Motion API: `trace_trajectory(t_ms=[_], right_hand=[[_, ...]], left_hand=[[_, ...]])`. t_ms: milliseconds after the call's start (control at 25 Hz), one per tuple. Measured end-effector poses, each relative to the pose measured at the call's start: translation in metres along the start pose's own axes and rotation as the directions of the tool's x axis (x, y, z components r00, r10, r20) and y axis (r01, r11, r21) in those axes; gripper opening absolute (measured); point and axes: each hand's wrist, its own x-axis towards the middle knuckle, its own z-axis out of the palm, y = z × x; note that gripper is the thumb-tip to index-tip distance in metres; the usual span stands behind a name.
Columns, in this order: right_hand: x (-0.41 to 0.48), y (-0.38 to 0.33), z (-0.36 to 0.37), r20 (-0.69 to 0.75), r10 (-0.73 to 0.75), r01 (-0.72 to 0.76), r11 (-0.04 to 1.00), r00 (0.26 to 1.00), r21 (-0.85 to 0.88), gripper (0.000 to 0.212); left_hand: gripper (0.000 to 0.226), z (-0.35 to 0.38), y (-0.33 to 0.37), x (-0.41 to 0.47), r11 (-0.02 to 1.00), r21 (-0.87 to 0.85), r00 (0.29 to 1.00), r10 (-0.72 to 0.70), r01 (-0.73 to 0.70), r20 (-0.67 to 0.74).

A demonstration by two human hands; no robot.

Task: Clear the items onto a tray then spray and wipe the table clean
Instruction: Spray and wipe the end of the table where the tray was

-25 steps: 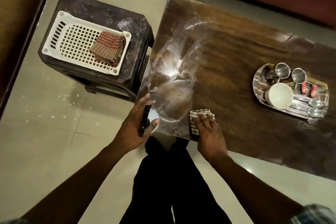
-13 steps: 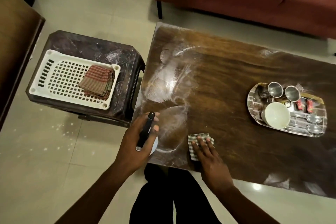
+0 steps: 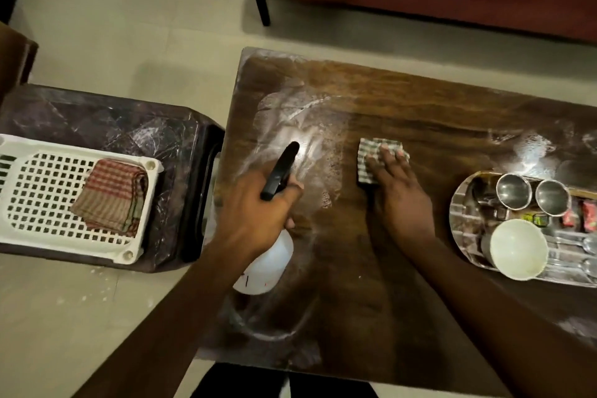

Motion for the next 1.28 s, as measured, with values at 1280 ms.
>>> trace_trajectory(t_ms=[1280], right_hand=[[0.232,-0.172,0.011,0.062,-0.308,0.309,0.951,0.949,-0.010,0.061]], left_hand=[[0.017,-0.033,-0.012,0.069,0.989,-0.143,0.992,-0.041,0.023,-0.118]])
